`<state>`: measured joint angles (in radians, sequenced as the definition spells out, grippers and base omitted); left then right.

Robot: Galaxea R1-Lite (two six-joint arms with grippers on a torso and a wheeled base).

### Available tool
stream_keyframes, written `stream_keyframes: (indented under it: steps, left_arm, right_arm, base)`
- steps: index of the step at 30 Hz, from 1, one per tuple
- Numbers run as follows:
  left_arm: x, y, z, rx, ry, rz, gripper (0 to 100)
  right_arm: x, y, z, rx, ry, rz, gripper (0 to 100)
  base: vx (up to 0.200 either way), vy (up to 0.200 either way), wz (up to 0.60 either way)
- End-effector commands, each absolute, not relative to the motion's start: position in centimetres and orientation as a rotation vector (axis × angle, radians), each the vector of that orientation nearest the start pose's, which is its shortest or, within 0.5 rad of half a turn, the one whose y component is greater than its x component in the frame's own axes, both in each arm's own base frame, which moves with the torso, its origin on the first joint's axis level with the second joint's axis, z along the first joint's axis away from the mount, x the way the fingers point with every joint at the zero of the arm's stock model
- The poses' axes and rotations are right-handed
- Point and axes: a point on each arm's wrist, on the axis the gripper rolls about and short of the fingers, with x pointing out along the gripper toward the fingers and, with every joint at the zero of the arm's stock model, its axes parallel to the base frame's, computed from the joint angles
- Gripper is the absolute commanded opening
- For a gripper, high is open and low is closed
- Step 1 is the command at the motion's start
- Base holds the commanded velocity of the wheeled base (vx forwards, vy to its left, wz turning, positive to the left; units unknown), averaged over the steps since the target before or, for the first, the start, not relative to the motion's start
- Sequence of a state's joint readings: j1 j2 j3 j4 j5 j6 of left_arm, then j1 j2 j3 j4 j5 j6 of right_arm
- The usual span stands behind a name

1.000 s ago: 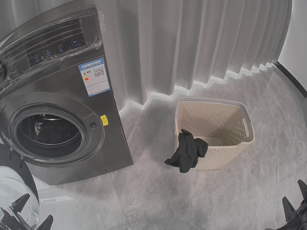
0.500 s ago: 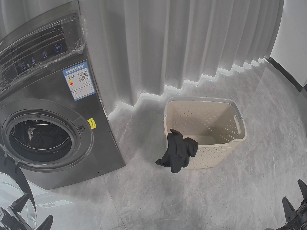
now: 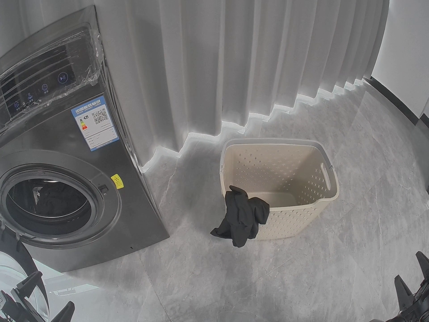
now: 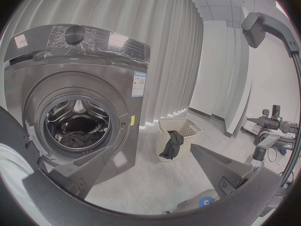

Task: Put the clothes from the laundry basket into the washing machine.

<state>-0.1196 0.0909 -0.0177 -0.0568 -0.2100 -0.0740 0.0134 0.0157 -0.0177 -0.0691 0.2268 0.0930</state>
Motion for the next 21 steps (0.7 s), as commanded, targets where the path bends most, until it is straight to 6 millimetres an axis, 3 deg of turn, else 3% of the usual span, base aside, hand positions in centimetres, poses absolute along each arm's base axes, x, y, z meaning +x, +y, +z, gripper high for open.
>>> stream_keyframes:
  steps: [1,11,17,21]
  left_arm:
    - [-1.64,-0.28,8.40,-0.076,0.046,-0.330,100]
    - [-1.64,-0.27,8.41,-0.076,0.045,-0.327,100]
    - [-1.63,-0.26,8.41,-0.067,0.043,-0.322,100]
    - [-1.63,-0.27,8.41,-0.070,0.044,-0.324,100]
  right_arm:
    - [-2.37,0.47,8.25,0.084,-0.058,0.244,100]
    - [-2.37,0.47,8.25,0.084,-0.058,0.244,100]
    - [-2.37,0.47,8.25,0.084,-0.058,0.244,100]
    - [-2.37,0.47,8.25,0.084,-0.058,0.244,100]
  base:
    - [0.000,0.000,0.00]
    - [0.000,0.000,0.00]
    - [0.000,-0.200,0.00]
    - [0.000,0.000,0.00]
